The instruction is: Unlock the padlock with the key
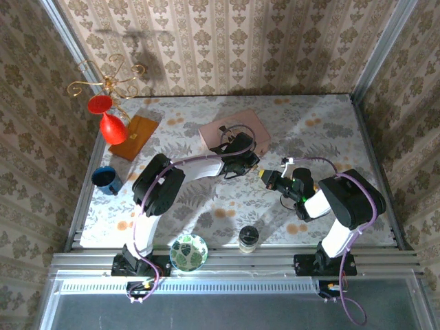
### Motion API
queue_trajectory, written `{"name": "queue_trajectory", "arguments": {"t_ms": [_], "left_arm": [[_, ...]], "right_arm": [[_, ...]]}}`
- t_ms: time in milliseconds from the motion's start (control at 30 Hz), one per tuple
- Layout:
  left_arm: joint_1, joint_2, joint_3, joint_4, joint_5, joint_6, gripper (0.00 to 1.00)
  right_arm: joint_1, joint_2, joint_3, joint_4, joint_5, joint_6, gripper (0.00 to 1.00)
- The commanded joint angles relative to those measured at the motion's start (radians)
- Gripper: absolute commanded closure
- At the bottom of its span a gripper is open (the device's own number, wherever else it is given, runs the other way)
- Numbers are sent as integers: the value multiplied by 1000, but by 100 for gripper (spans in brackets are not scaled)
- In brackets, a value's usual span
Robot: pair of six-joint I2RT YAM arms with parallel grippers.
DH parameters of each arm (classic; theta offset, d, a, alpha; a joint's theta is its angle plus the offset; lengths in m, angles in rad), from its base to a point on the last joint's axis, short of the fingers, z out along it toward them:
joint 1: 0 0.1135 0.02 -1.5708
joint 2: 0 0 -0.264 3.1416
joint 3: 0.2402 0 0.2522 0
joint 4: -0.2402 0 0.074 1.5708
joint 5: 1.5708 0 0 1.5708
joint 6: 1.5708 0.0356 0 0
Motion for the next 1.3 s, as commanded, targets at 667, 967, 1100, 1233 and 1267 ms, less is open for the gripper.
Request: {"name": "queue_trajectory", "arguments": {"t_ms": [667, 967, 1100, 1233, 1267], "left_arm": [[-5, -7, 33, 100, 32, -22, 100], [-6, -8, 35, 103, 35, -20, 100], [-6, -7, 32, 105, 37, -23, 100], [-7, -7, 33, 108, 38, -25, 100], [-7, -7, 33, 108, 38, -24, 100]], "right_arm": [[11, -51, -11, -26, 23, -43, 100], [17, -42, -5, -25, 30, -40, 100], [18, -42, 0, -23, 32, -38, 100], [18, -40, 4, -26, 36, -38, 100], [18, -40, 6, -26, 38, -37, 100]]}}
